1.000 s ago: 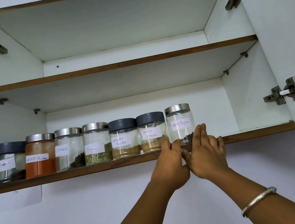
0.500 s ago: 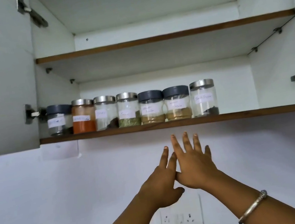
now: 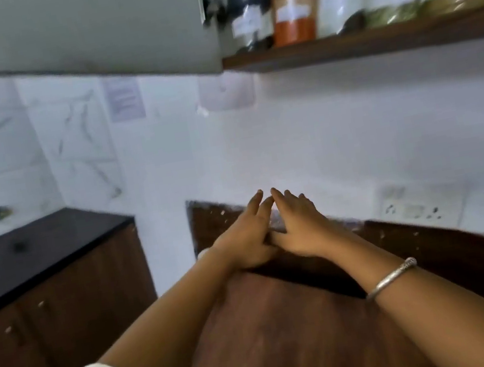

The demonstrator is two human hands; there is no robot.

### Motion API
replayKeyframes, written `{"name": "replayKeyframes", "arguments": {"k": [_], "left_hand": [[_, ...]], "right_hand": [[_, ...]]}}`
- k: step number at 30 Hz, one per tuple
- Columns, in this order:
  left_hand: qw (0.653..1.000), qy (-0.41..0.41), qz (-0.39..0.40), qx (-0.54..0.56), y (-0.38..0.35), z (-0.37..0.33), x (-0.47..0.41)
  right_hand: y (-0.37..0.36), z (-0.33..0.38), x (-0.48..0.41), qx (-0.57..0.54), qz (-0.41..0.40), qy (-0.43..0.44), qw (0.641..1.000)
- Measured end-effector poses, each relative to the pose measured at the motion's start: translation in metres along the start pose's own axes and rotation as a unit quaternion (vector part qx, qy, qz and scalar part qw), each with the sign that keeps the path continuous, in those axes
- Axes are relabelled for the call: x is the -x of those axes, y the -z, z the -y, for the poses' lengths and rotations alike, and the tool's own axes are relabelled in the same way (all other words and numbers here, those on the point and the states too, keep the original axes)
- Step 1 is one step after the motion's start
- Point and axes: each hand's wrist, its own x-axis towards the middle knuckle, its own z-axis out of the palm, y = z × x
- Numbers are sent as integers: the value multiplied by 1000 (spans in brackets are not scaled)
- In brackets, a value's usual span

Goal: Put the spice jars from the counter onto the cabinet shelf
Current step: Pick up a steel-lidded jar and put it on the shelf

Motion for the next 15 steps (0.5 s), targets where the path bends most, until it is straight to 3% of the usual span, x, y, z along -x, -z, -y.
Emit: {"name": "replayKeyframes", "arguments": {"k": [4, 9, 15], "left_hand": [[993, 100, 47, 35, -24, 76, 71], [970, 211, 114, 43, -59, 157, 153], [937, 317, 114, 88, -92, 226, 209]], "right_hand": [[-89, 50, -9, -72, 86, 40, 993], [-204, 86, -16, -67, 179, 51, 980], [-304, 113, -16, -131, 239, 26, 962]]}}
